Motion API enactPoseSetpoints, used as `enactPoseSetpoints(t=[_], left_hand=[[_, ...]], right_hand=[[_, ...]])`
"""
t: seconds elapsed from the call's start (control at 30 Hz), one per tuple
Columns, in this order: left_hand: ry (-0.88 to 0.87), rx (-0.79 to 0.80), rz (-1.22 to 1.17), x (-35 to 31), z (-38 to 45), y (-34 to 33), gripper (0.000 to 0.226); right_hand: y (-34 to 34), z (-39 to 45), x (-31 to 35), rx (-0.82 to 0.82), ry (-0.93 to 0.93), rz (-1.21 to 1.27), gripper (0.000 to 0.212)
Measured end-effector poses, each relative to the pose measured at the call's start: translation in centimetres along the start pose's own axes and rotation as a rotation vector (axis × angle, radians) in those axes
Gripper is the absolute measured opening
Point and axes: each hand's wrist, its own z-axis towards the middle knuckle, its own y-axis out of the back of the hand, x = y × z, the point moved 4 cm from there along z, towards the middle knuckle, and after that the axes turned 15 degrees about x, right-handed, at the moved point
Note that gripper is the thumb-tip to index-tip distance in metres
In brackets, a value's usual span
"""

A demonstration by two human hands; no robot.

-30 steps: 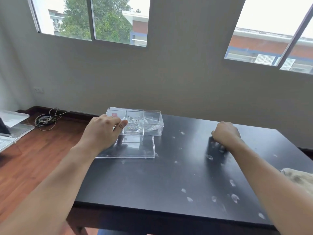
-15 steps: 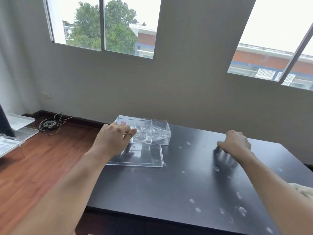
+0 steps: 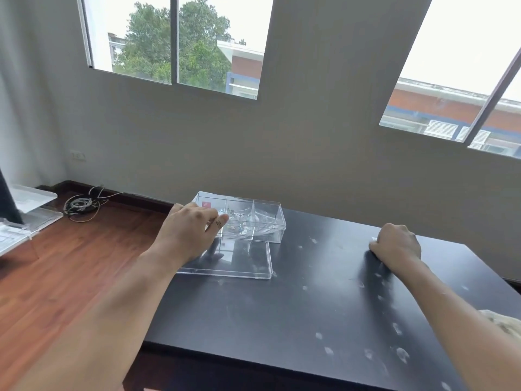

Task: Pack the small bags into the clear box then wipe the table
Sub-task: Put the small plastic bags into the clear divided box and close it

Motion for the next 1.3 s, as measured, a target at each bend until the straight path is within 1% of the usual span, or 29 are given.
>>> enactPoseSetpoints(t=[0.13,0.27,0.3,0.37,0.43,0.5,0.57,0.6,0.67,0.7,0.73,0.77,0.83,0.93,0.97,1.03,1.1,1.13,1.23,1.27,1.3], left_hand=[[-0.005,-0.008,-0.002,0.0,0.0,0.0,0.054],[-0.015,-0.032,-0.015,0.0,-0.2,0.1,0.053],[-0.013,-0.032,-0.014,0.0,-0.2,0.1,0.053],[-0.007,-0.033,-0.001,-0.1,-0.2,0.1,0.055],[-0.002,-0.028,0.018,-0.1,-0.2,0.2,0.055],[0.001,-0.021,0.006,-0.1,-0.2,0.3,0.055],[0.001,-0.015,-0.03,0.0,-0.2,0.4,0.055],[0.002,-0.01,-0.047,0.0,-0.2,0.5,0.054],[0.015,0.003,-0.066,0.1,-0.3,0.6,0.051],[0.025,0.01,-0.069,0.1,-0.3,0.7,0.051],[0.032,0.014,-0.068,0.0,-0.3,0.7,0.052],[0.037,0.017,-0.063,0.0,-0.3,0.7,0.053],[0.041,0.025,-0.059,-0.1,-0.3,0.8,0.053],[0.051,0.023,-0.066,0.1,-0.4,0.7,0.05],[0.055,0.022,-0.063,0.1,-0.4,0.7,0.05],[0.061,0.016,-0.059,0.1,-0.4,0.7,0.048],[0.067,0.007,-0.068,0.1,-0.4,0.7,0.048],[0.068,0.004,-0.072,0.1,-0.4,0.7,0.047],[0.06,-0.004,-0.088,0.1,-0.4,0.8,0.044],[0.057,-0.007,-0.091,0.1,-0.4,0.7,0.044],[0.056,-0.007,-0.09,0.2,-0.4,0.7,0.044]], right_hand=[[0.4,-0.3,0.0,0.014,0.046,-0.017,0.015],[0.2,-0.7,0.2,-0.055,0.084,-0.049,0.015],[0.2,-0.8,0.3,-0.106,0.095,-0.016,0.018],[1.1,-1.2,1.4,-0.265,0.156,0.099,0.027],[2.6,-2.2,3.6,-0.394,0.26,0.246,0.027],[4.1,-2.9,6.0,-0.404,0.321,0.431,0.021],[5.0,-2.9,8.7,-0.298,0.354,0.624,0.017],[5.2,-2.8,10.3,-0.19,0.38,0.761,0.015],[4.7,-2.7,13.6,0.106,0.421,1.085,0.012],[4.2,-2.7,15.2,0.23,0.424,1.193,0.012],[3.5,-2.9,16.6,0.31,0.418,1.225,0.013],[2.7,-2.9,17.7,0.343,0.411,1.197,0.014],[1.2,-3.1,19.1,0.343,0.406,1.107,0.016],[-0.7,-3.4,20.0,0.392,0.371,1.064,0.012],[-0.9,-3.5,20.1,0.392,0.37,1.04,0.011],[-0.7,-3.6,20.2,0.342,0.403,0.977,0.009],[-0.2,-3.9,20.3,0.285,0.48,0.925,0.011],[0.0,-4.2,20.3,0.26,0.536,0.878,0.015],[0.6,-5.6,20.6,0.11,0.726,0.557,0.046],[0.8,-6.0,20.7,0.055,0.781,0.463,0.05],[0.9,-6.4,20.8,0.019,0.839,0.401,0.048]])
